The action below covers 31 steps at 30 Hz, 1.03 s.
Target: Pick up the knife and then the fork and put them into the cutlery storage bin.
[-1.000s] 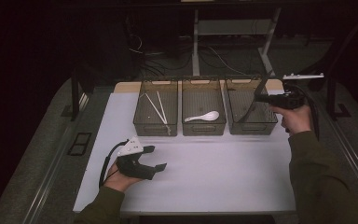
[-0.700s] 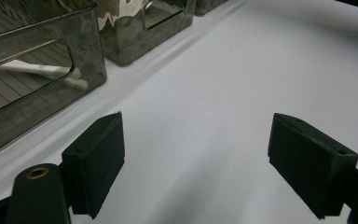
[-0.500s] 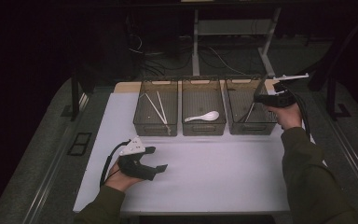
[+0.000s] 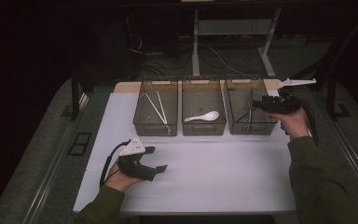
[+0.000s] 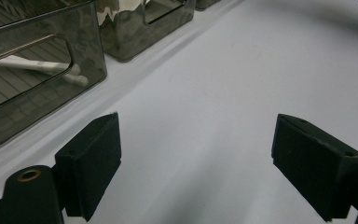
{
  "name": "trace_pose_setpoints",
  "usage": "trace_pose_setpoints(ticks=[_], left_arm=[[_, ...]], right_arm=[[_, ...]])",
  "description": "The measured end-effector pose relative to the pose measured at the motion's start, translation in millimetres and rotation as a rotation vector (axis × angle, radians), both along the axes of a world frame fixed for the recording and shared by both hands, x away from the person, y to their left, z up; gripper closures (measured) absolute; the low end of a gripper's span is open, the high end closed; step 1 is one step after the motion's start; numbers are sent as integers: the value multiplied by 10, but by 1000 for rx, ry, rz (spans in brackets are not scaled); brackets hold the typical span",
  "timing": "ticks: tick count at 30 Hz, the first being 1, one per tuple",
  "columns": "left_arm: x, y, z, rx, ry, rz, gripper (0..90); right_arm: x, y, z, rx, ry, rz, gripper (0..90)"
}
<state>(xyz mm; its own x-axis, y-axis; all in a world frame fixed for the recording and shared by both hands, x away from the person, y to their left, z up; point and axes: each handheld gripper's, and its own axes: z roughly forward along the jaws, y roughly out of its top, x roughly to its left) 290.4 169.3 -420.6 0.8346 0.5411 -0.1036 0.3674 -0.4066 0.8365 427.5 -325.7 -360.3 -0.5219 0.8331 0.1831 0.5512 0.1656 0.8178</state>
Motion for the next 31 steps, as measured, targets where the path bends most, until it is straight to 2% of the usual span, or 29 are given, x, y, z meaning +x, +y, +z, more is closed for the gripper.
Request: trace_pose_setpoints(ticks=[5,11,16,20,23,26,31], left_arm=[[-11,-3,-3,2,-3,-9,137],[-16,5,-10,-8,-6,-3,117],[-27,12,-6,-6,-11,3,74],[-31,16,-2,-13,-12,14,33],[-36,11,-3,-16,-11,12,4],[-35,12,4,-3,-14,3,0],[-37,22,9,-8,-16,9,0]], right_arm=[[-324,98,28,21,-39,86,335],[-698,148,-69,33,-67,140,269],[-1005,172,-170,1,-84,162,234],[-1219,181,-331,-27,-82,168,218],[-1341,186,-453,-49,-75,183,204],[-1430,189,-554,-49,-62,182,200],[-1502,193,-612,-43,-52,183,193]])
